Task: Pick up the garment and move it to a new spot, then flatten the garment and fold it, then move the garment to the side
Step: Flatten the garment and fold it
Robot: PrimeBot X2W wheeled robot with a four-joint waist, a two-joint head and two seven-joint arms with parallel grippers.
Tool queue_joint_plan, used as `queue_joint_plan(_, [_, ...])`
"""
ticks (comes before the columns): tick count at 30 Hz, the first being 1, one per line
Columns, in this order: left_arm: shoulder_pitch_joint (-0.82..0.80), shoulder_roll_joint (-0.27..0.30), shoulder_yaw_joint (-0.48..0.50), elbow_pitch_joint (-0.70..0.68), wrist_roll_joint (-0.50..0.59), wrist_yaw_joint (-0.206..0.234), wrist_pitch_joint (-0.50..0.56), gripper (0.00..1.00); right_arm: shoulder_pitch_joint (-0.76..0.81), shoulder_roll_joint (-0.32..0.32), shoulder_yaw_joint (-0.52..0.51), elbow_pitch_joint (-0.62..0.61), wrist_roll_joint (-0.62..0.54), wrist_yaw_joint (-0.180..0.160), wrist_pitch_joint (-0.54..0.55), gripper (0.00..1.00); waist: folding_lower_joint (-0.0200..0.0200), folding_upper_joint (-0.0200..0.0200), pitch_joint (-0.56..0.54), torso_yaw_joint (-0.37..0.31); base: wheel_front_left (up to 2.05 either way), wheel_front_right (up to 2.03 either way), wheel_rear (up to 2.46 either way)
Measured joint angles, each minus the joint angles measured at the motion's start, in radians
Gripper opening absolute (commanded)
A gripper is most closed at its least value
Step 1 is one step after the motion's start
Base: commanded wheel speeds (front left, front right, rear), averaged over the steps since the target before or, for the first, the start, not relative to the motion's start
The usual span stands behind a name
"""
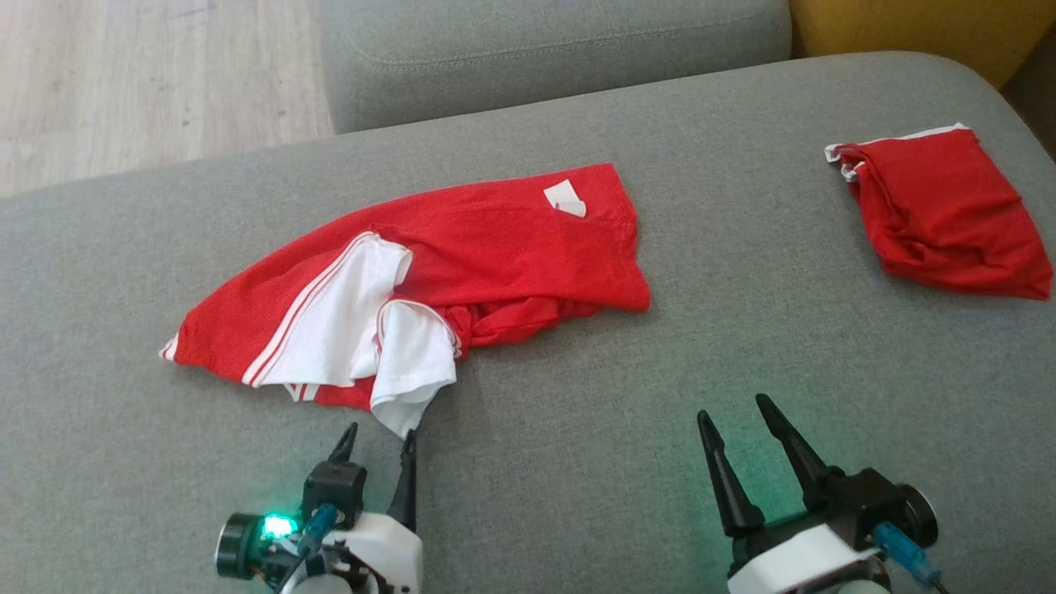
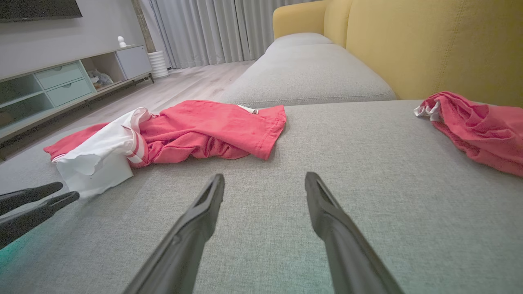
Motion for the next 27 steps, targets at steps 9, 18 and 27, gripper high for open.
queue_joint_plan(9, [-0.084, -0.062, 0.0, 0.143, -0.02, -0.058, -0.006, 1.0, -0.017, 0.0, 0.003, 0.005, 0.0, 0.0, 0.0, 1.0, 0.0, 0.0, 0.021, -0.013, 0.0, 0.0, 0.0])
queue_joint_plan(18, [-0.116, -0.078, -0.006, 0.213, -0.02, -0.091, -0.019, 0.0, -0.017, 0.0, -0.002, 0.005, 0.001, 0.0, 0.0, 1.0, 0.0001, 0.0, 0.021, -0.006, 0.0, 0.0, 0.0])
queue_joint_plan(27, [-0.109, -0.054, 0.007, 0.145, 0.032, -0.069, -0.023, 0.0, -0.014, 0.0, -0.007, 0.009, 0.011, 0.0, 0.0, 1.0, 0.0, 0.0, -0.007, 0.033, 0.0, 0.0, 0.0])
